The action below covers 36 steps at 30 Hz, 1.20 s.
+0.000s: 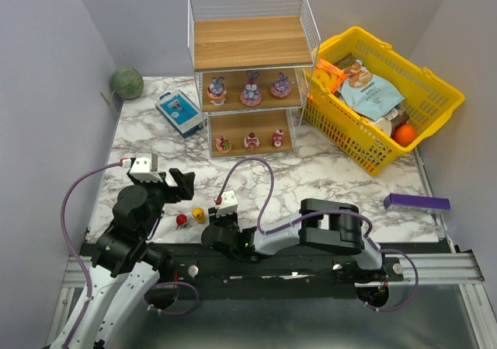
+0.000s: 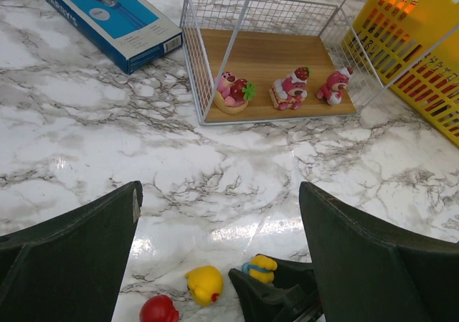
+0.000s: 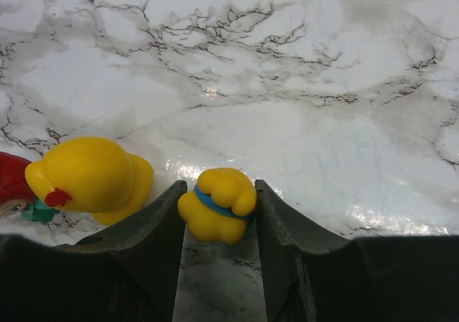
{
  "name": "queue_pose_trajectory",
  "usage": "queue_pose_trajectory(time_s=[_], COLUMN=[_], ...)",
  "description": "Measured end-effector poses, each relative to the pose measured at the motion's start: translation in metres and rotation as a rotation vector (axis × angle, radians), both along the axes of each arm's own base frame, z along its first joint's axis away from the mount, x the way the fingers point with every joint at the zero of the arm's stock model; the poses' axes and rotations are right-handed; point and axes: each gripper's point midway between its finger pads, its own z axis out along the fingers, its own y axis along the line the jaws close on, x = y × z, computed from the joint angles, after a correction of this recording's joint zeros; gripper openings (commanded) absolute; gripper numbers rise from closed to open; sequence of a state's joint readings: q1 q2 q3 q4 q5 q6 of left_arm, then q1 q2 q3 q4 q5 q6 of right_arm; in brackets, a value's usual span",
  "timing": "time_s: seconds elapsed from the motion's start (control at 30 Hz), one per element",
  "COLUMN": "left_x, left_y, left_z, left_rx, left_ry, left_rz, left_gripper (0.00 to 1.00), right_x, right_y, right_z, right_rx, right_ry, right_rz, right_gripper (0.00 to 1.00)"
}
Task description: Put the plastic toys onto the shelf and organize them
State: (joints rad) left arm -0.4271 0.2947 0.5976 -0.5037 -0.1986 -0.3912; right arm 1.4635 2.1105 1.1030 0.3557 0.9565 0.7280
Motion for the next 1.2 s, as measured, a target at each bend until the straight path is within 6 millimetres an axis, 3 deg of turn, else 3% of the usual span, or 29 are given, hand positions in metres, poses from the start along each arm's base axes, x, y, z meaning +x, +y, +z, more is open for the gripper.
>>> queue_pose_trajectory(time_s=[0.3, 0.4, 0.57, 0.63, 0.77, 1.2], left_x=[0.000, 0.000, 0.000, 0.000, 0.000, 0.000], left_y=[0.000, 0.000, 0.000, 0.000, 0.000, 0.000], left_z=[0.000, 0.000, 0.000, 0.000, 0.000, 0.001], left_rx=[0.000, 0.000, 0.000, 0.000, 0.000, -0.001], left_ry=[0.000, 0.000, 0.000, 0.000, -0.002, -0.003], left_rz=[0.000, 0.000, 0.000, 0.000, 0.000, -0.001], left_gripper=[0.99, 0.99, 0.99, 0.99, 0.99, 0.99], right_x=[0.003, 0.002, 0.001, 0.004, 0.018, 0.070], right_y=[-0.001, -0.004, -0.034, -0.046, -0.060, -0.117], right_z=[0.001, 0.001, 0.008, 0.019, 0.080, 0.341], right_rx=[0.018, 0.016, -0.096, -0.148, -0.154, 0.019], right_ry=[0.011, 0.024, 0.050, 0.048, 0.005, -0.286], right_rz=[-0.013, 0.001, 0.092, 0.125, 0.175, 0.212], right_gripper=[0.15, 0.10, 0.04, 0.01, 0.01, 0.01])
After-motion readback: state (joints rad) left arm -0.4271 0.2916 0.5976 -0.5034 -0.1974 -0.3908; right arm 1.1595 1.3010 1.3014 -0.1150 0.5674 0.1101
